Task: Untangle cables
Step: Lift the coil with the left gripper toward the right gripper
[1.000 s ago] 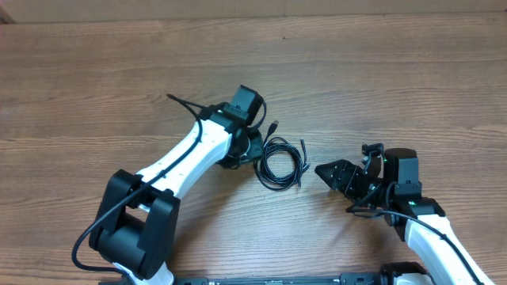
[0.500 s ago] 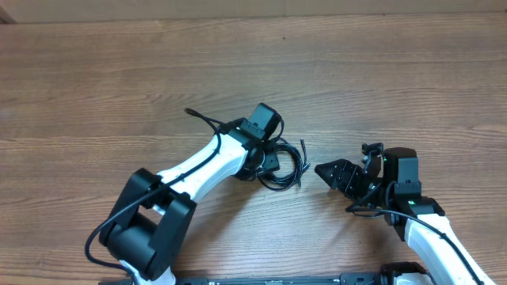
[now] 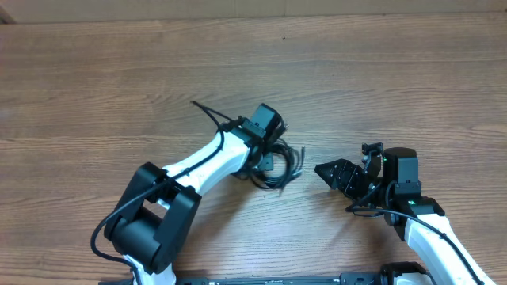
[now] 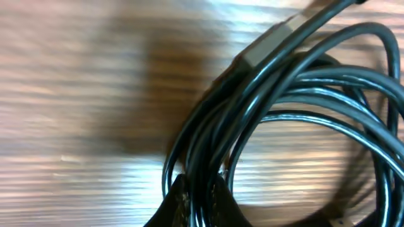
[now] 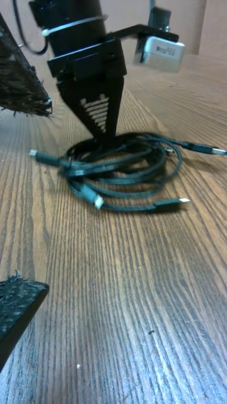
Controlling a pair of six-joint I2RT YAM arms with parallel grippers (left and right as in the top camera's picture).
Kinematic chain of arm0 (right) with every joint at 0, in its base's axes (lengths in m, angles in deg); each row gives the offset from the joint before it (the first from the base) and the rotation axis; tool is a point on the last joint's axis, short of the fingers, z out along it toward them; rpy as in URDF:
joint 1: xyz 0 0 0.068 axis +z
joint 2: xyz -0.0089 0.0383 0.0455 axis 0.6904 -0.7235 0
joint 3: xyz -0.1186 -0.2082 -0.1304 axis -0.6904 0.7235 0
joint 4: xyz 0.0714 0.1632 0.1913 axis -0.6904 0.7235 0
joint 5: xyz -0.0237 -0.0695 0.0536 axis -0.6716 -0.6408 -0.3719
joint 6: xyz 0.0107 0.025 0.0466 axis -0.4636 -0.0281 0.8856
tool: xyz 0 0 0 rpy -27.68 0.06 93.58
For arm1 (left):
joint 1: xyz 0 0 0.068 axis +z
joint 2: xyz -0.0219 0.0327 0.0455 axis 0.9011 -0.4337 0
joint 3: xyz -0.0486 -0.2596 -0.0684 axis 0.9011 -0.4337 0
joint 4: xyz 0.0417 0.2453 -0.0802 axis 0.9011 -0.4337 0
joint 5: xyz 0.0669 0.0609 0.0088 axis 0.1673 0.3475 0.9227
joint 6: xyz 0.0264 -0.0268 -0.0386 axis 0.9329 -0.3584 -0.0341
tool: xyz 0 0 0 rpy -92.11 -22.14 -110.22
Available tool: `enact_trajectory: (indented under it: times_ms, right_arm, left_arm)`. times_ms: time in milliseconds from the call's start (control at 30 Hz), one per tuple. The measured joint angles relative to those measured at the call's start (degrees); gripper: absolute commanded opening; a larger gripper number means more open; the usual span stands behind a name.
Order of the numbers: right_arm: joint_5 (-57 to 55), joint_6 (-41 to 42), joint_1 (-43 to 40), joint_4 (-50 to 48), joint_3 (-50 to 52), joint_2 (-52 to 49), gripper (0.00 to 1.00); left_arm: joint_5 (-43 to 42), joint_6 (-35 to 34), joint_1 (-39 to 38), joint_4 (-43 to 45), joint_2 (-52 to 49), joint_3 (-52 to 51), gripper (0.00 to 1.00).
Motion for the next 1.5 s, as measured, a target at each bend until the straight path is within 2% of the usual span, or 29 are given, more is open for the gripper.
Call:
enact_trajectory:
  times_ms: [67,167,200,300,400,467,667,767,867,1100,1267,1400,1433,1467,1500]
  right_arm:
    - [-0.11,0.02,0.0,0.0,0.0,0.0,0.82]
    - [-0.28,0.0,-0.02,0.0,0.0,0.0,0.82]
    - [-0.37,0.0,-0.02,0.0,0.0,0.0,0.82]
    - [-0.5,-0.02,-0.02,-0.02,0.0,0.0,0.82]
    - [-0.63,0.02,-0.02,0.0,0.0,0.0,0.83]
    - [-0.63,0.0,-0.02,0.0,0.0,0.0,0.84]
    - [-0.66,0.0,-0.02,0.02,0.0,0.0,0.85]
    - [-0.68,0.0,-0.02,0.0,0.0,0.0,0.85]
    - [-0.74,0.0,-0.02,0.0,0.0,0.0,0.85]
    - [-0.87,0.0,-0.02,0.04,0.0,0.0,0.85]
    - [-1.29,0.0,-0.02,0.04,0.0,0.0,0.85]
    - [-1.46,0.0,-0.02,0.02,0.0,0.0,0.86]
    - [-1.53,0.0,0.0,0.04,0.0,0.0,0.86]
    - [-1.55,0.02,0.0,0.04,0.0,0.0,0.85]
    - [-1.64,0.0,-0.02,0.07,0.0,0.0,0.84]
  left_arm:
    - [2.12,4.66,1.77,-2.03,0.0,1.51,0.12]
    - [4.94,10.93,4.46,-3.76,0.0,5.03,0.64]
    - [5.86,12.59,5.46,-3.8,0.0,6.54,0.78]
    - [6.56,15.08,6.75,-3.69,0.0,8.9,1.0]
    - [5.27,16.06,6.86,-4.44,0.0,9.18,1.0]
    - [3.26,15.37,6.82,-5.51,0.0,9.18,0.95]
    - [-3.72,7.37,6.8,-7.93,0.0,9.16,1.0]
    - [-4.96,-0.09,6.8,-9.53,0.0,8.98,1.0]
    - [-5.16,-10.43,6.8,-9.64,0.0,8.26,0.99]
    - [-3.56,-32.39,6.71,-6.78,0.0,5.27,0.98]
    - [-2.71,-39.87,6.71,-6.29,0.0,2.82,0.82]
    - [-2.73,-43.41,6.71,-6.21,0.0,0.39,0.74]
    - [-2.73,-43.93,6.71,-6.03,0.0,-0.35,0.68]
    - [-2.86,-44.33,6.71,-5.6,0.0,-1.05,0.55]
    - [-3.15,-44.81,6.69,-4.76,0.0,-1.51,0.35]
